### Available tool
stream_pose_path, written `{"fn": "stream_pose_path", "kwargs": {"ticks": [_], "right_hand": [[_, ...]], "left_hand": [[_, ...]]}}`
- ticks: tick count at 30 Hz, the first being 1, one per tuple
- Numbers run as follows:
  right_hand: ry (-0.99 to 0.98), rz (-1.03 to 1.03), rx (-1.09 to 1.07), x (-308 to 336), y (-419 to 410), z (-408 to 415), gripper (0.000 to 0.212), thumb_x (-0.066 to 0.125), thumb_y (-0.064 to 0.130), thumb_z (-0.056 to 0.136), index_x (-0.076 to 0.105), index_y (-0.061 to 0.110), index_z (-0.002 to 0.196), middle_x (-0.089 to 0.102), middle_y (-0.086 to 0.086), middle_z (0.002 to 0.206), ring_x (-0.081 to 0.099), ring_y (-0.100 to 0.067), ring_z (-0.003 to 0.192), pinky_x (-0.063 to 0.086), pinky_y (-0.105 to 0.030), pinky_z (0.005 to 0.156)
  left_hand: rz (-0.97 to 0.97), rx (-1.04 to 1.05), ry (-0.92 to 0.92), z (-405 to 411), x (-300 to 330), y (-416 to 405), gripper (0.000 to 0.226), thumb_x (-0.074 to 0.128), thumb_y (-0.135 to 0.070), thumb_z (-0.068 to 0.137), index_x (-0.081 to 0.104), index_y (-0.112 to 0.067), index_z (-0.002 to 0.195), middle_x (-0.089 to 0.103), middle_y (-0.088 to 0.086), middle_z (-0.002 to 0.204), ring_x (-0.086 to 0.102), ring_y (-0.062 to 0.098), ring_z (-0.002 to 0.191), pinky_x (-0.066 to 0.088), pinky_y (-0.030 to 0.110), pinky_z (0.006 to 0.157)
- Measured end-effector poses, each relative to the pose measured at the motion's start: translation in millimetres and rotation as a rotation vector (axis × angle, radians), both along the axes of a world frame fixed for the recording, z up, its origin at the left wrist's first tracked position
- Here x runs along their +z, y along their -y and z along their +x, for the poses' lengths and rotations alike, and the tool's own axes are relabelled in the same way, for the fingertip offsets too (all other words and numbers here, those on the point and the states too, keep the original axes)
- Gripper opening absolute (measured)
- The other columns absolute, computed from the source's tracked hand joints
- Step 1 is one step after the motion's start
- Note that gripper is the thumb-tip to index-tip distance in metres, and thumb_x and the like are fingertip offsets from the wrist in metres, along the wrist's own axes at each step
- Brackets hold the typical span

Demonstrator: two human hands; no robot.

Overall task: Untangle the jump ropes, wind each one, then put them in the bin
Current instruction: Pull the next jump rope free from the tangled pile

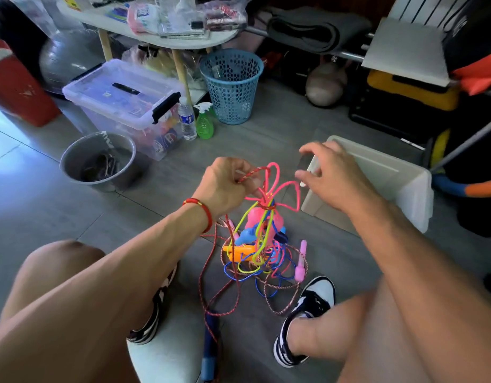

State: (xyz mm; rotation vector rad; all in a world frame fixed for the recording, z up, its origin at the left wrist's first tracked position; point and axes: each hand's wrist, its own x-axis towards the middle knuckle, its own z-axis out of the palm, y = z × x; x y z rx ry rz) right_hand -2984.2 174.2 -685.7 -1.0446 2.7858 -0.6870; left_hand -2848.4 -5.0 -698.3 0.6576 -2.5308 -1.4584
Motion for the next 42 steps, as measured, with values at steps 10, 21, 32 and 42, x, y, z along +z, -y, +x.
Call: {"fn": "stream_pose_path", "kwargs": {"ticks": [10,21,32,42], "right_hand": [[-0.057,0.003,0.428,-18.7,21.6,24.2,0.016,0.073,0.033,0.086,0.060,0.026,0.093,0.056,0.012,0.085,0.056,-0.016,0.077,0.044,-0.034,0.066],[-0.057,-0.172,0.455,-17.7,29.8,38.5,0.019,0.062,0.041,0.085,0.069,0.024,0.089,0.060,0.009,0.083,0.047,-0.008,0.065,0.049,-0.033,0.063],[0.490,-0.599,0.181,3.8,15.1,13.0,0.011,0.060,0.004,0.091,0.061,0.015,0.090,0.064,-0.003,0.069,0.055,-0.011,0.057,0.045,-0.025,0.055],[0.567,-0.530,0.272,6.6,20.2,30.7,0.013,0.058,0.008,0.101,0.060,-0.003,0.095,0.059,-0.022,0.073,0.054,-0.014,0.060,0.047,-0.021,0.056]], "left_hand": [[0.403,0.218,-0.039,0.0,10.8,-0.7,0.014,0.064,-0.014,0.097,0.067,-0.009,0.084,0.077,0.016,0.083,0.031,0.013,0.044,0.026,0.019,0.045],[0.917,0.191,0.009,9.9,25.9,16.2,0.029,0.048,0.000,0.103,0.052,-0.011,0.076,0.065,0.010,0.079,0.026,0.002,0.035,0.021,0.015,0.035],[0.035,0.216,-0.184,7.8,19.2,27.5,0.029,0.069,-0.015,0.065,0.057,-0.024,0.089,0.058,-0.006,0.077,0.051,0.015,0.064,0.044,0.030,0.063],[-0.282,-0.073,-0.251,4.7,5.3,-16.0,0.017,0.086,-0.034,0.077,0.077,-0.020,0.084,0.047,-0.015,0.073,0.048,-0.008,0.064,0.032,0.007,0.059]]}}
